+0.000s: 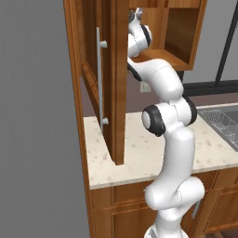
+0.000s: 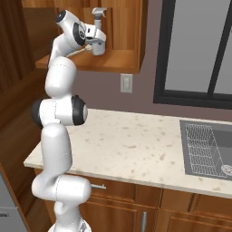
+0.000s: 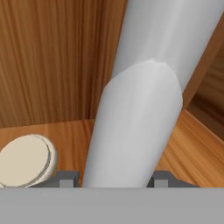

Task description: Locate and retrieve the dish brush and spray from the cabinet. Place them next to the sink.

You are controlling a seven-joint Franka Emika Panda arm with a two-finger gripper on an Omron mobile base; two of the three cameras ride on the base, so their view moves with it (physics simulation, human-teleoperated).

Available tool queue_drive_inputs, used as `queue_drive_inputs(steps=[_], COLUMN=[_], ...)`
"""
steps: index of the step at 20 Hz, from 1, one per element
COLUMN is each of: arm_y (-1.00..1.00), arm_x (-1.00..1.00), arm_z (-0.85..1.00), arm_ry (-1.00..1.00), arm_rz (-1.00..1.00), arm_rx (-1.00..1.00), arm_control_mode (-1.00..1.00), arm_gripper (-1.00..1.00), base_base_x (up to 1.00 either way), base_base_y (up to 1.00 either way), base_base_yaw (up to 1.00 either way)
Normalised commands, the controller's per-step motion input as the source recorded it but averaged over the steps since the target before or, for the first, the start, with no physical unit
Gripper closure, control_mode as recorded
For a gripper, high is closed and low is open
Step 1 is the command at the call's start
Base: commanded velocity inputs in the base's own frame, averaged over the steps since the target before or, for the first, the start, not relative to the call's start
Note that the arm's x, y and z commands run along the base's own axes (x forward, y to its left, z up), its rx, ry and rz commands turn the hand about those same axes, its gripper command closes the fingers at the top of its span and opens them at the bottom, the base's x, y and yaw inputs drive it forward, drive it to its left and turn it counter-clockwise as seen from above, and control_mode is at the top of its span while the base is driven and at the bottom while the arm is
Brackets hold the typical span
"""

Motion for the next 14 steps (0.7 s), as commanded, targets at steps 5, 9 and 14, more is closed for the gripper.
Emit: queue_drive_inputs(steps=[5,9,14], arm_y=[0.04,0.07,0.08], arm_x=[-0.01,-0.23,-0.30], arm_z=[0.00,0.00,-0.07], arm_ry=[-0.02,-0.02,0.00], arm_rz=[0.00,0.00,0.00], arm_rx=[0.00,0.00,0.00], arm_control_mode=[-1.00,-1.00,-1.00], arm_gripper=[1.00,1.00,1.00], base_base_x=[0.00,0.00,0.00], base_base_y=[0.00,0.00,0.00], base_base_yaw=[0.00,0.00,0.00])
